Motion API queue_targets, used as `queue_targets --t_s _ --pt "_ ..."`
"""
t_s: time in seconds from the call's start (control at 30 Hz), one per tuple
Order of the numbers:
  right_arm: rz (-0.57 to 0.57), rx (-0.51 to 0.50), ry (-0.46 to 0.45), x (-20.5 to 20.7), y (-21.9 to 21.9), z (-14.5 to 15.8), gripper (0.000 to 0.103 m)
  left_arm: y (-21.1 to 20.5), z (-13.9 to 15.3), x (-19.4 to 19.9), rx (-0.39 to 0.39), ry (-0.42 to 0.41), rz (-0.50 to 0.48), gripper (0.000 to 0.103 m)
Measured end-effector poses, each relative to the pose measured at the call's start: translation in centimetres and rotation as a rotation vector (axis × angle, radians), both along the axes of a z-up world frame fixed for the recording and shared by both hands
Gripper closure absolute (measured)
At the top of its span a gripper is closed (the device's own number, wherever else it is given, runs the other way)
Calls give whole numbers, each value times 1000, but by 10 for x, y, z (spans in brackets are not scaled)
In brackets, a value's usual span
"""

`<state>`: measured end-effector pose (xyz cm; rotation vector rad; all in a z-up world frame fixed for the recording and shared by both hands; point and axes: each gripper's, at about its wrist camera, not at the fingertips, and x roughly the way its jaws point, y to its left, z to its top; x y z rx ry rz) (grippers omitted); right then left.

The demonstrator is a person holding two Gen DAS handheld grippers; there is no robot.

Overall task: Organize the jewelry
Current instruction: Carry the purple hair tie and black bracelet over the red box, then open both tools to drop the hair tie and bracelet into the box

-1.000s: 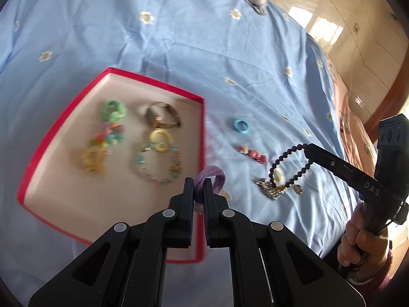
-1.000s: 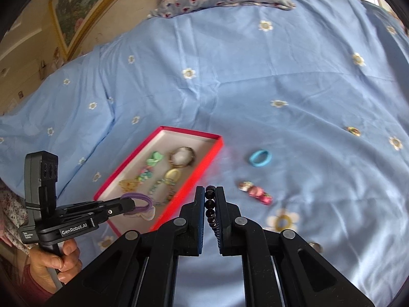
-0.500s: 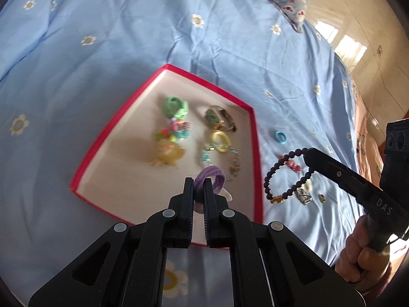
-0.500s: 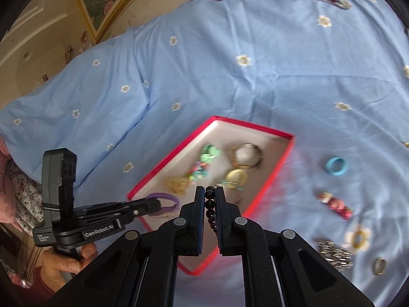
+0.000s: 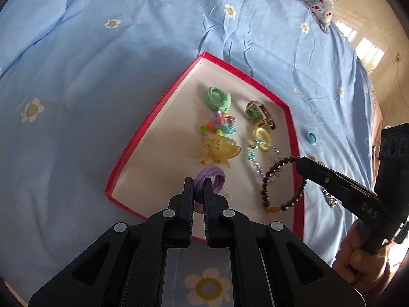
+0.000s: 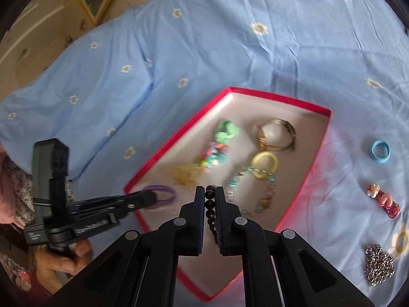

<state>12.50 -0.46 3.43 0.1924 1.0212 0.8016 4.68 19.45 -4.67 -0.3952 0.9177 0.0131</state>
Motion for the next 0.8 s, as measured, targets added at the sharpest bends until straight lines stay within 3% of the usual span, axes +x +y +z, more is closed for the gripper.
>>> queue_targets --t_s 0.4,0.7,0.8 --pt "-29 -96 8 20 -1 -27 96 -1 -11 17 28 39 2 97" --pt "-18 -113 25 23 3 -35 91 -3 -11 19 31 52 -2 87" --pt "-15 -117 26 24 3 -35 91 -5 -10 19 34 49 -7 79"
